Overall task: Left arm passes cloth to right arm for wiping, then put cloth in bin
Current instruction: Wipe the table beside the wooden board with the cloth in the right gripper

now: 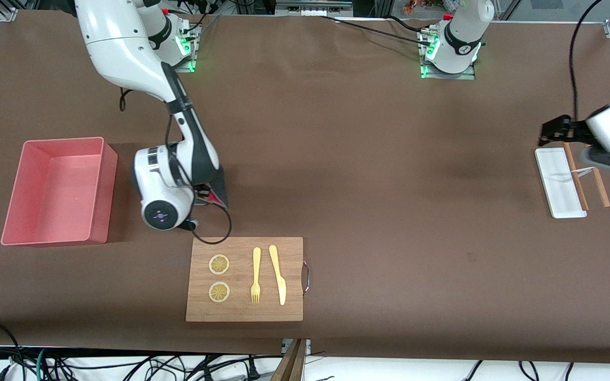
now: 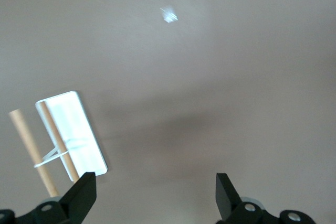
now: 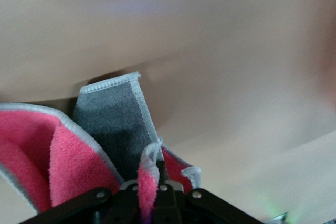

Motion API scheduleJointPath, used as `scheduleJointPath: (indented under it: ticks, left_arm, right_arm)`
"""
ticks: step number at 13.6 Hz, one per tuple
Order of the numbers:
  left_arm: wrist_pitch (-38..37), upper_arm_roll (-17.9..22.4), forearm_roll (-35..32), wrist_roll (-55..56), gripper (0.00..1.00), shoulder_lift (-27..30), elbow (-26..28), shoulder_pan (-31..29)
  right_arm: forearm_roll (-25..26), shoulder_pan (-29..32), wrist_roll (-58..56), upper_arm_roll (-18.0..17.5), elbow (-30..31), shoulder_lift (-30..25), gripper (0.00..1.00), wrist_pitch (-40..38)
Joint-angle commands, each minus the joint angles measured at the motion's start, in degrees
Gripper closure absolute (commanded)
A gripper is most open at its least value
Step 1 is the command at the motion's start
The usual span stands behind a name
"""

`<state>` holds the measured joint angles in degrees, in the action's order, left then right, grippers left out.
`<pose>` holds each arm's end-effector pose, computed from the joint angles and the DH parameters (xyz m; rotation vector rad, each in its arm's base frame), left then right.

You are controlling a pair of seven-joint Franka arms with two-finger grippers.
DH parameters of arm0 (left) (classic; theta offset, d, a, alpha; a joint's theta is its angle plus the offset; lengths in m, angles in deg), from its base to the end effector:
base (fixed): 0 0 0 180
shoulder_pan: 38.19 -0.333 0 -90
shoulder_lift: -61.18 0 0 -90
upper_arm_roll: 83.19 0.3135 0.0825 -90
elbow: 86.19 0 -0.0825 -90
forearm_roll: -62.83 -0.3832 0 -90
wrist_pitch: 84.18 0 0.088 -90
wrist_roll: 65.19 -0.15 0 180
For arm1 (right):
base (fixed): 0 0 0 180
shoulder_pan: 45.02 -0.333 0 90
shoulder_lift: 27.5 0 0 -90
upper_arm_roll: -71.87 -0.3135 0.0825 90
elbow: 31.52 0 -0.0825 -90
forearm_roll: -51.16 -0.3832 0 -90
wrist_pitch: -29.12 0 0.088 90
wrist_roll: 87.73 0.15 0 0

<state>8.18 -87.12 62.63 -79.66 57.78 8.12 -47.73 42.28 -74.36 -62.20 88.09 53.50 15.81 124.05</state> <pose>0.5625 0.0566 0.5139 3.1121 -0.2417 -0.1432 0.5966 0.1770 0.1706 2.7899 -0.3578 -0.7209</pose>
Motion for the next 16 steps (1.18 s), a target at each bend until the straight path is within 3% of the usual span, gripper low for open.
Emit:
scheduleJointPath:
  ticks: [1, 3, 5, 8, 13, 16]
  left_arm:
    - [0.4, -0.8, 2.2, 9.6, 0.00, 0.8, -2.0, -1.8]
    - [2.3, -2.1, 1.3, 18.1, 0.00, 0.8, -2.0, -1.4]
    - [2.3, -2.6, 1.3, 19.2, 0.00, 0.8, -2.3, -1.4]
    - [2.2, -2.8, -0.5, 16.6, 0.00, 0.8, -2.4, -1.2]
    - [2.2, 3.7, -0.4, 17.0, 0.00, 0.8, -2.5, 6.1]
    - [2.2, 4.1, 0.0, 17.2, 0.00, 1.4, -2.5, 6.2]
  right_arm:
    - [0.6, -0.4, -4.1, 1.5, 1.5, -1.2, 1.00, -0.1]
    - [-0.2, -2.2, -2.3, 1.4, 1.5, -0.9, 1.00, 1.1]
    - [-0.4, -4.3, 3.9, 0.1, 1.5, -0.2, 1.00, 4.2]
    - [-1.5, -4.9, 13.6, -5.3, 1.5, 1.0, 1.00, 10.8]
    - [-5.8, -5.8, 26.0, -12.4, 0.7, 1.2, 1.00, 18.9]
    - [-6.8, -9.9, 32.2, -12.7, 0.7, 1.3, 1.00, 24.2]
